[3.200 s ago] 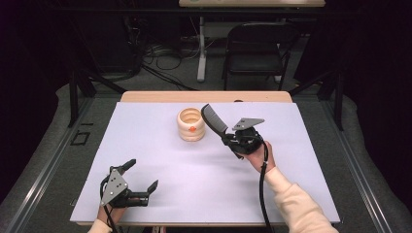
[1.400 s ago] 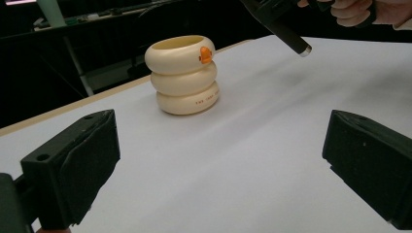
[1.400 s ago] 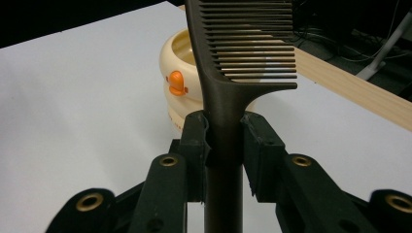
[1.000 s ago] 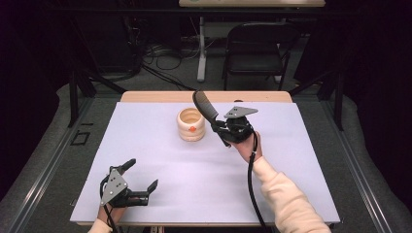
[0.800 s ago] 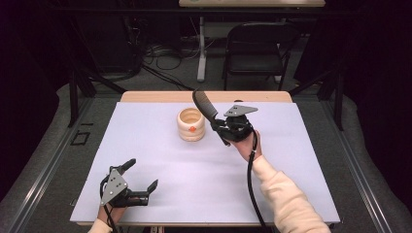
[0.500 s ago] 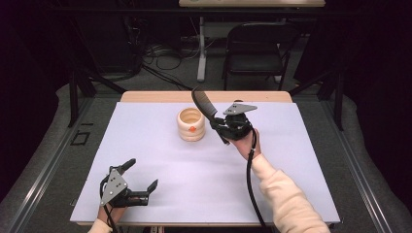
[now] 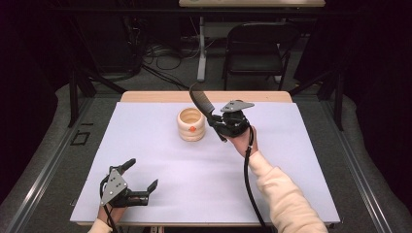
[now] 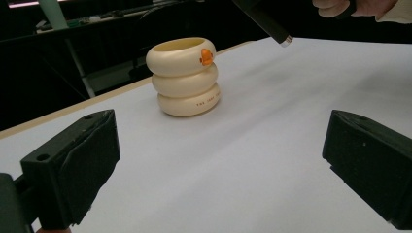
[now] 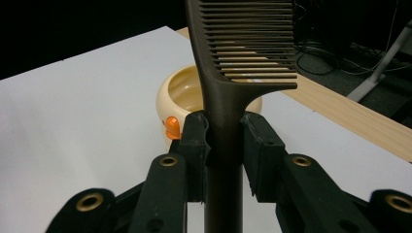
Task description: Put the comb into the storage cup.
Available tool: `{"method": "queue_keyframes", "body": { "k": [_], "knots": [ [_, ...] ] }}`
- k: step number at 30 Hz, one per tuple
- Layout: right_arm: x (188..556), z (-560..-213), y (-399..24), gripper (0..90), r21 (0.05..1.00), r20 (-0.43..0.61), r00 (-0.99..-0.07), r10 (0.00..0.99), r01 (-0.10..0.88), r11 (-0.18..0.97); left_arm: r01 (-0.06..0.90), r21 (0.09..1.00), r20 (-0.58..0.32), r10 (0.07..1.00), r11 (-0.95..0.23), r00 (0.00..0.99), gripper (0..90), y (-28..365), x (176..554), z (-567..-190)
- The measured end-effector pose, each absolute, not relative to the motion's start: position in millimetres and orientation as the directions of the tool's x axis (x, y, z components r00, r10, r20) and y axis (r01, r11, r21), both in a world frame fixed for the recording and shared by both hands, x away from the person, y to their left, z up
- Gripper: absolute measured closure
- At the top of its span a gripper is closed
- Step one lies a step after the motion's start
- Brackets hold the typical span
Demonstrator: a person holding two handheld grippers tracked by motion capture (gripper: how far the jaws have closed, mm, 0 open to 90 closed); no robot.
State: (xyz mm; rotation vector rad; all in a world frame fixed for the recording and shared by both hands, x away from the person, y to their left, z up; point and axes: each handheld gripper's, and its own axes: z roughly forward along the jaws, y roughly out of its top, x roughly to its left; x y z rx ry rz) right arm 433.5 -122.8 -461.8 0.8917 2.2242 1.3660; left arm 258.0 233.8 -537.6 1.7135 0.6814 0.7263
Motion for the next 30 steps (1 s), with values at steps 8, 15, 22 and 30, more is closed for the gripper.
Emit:
{"method": "queue_keyframes", "body": {
  "k": [8, 15, 22, 30],
  "knots": [
    [437.6, -463.0, -119.6, 72.1, 0.891, 0.006, -0.725, 0.689, 0.317, 0.325, 0.081, 0.969, 0.127, 0.752, -0.234, 0.647, 0.1, 233.7, 258.2, -537.7],
    [440.4, -460.8, -117.3, 72.1, 0.894, 0.006, -0.728, 0.686, 0.312, 0.322, 0.081, 0.969, 0.128, 0.752, -0.234, 0.647, 0.0, 233.6, 258.5, -537.7],
    [442.2, -458.5, -113.0, 72.1, 0.896, 0.001, -0.733, 0.681, 0.303, 0.325, 0.082, 0.969, 0.126, 0.752, -0.233, 0.647, 0.0, 233.6, 258.4, -537.7],
    [443.7, -454.8, -107.5, 72.1, 0.901, -0.006, -0.737, 0.676, 0.290, 0.324, 0.080, 0.969, 0.127, 0.752, -0.233, 0.647, 0.1, 233.9, 258.3, -537.5]
  ]
}}
